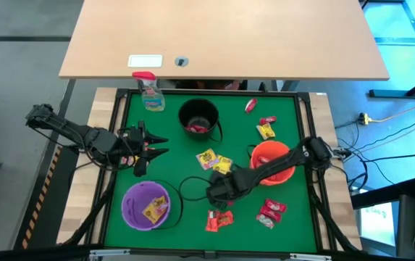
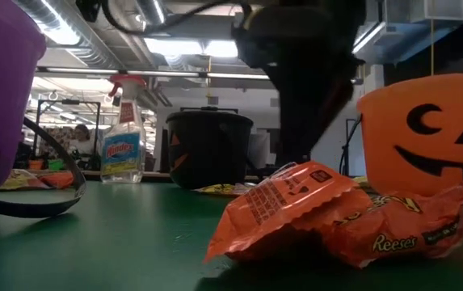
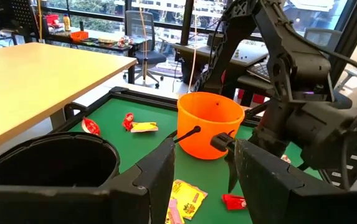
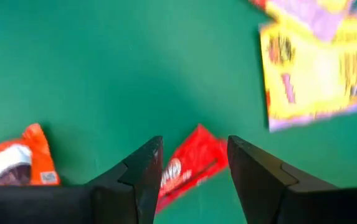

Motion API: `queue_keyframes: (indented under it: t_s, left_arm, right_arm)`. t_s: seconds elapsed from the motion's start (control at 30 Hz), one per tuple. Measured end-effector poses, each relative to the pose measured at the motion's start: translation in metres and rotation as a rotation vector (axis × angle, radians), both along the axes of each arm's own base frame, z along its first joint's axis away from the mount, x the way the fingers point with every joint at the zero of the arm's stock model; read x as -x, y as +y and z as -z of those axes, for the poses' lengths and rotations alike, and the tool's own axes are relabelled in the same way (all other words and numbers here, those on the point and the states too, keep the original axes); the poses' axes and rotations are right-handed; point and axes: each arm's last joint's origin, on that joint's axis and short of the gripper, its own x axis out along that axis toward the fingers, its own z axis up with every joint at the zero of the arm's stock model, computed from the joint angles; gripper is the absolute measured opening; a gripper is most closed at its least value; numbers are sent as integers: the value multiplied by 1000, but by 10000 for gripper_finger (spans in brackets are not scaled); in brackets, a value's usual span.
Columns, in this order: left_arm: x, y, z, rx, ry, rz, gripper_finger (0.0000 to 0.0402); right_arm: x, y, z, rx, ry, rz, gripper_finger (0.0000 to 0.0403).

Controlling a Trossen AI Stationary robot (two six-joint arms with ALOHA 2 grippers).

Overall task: Sort candy
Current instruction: Put the red candy into the black bucket

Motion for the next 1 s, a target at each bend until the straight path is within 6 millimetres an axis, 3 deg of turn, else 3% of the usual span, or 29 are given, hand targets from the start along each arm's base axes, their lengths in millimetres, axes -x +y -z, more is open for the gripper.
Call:
queue_keyframes:
  t_s: [0.2,0.57,0.83,1.0]
  left_arm:
    - [0,0,0,0,3,0,156]
    - [0,0,1,0,7,0,156]
    - [0,0,1,0,7,0,156]
    - [0,0,1,0,7,0,156]
  right_arm:
    - [6,7,11,-9,44,43,179]
    - [17,3,45,-54,44,96,179]
    - [18,2,44,-35,39,39,175]
    - [19,2,42,-29,43,-11,129]
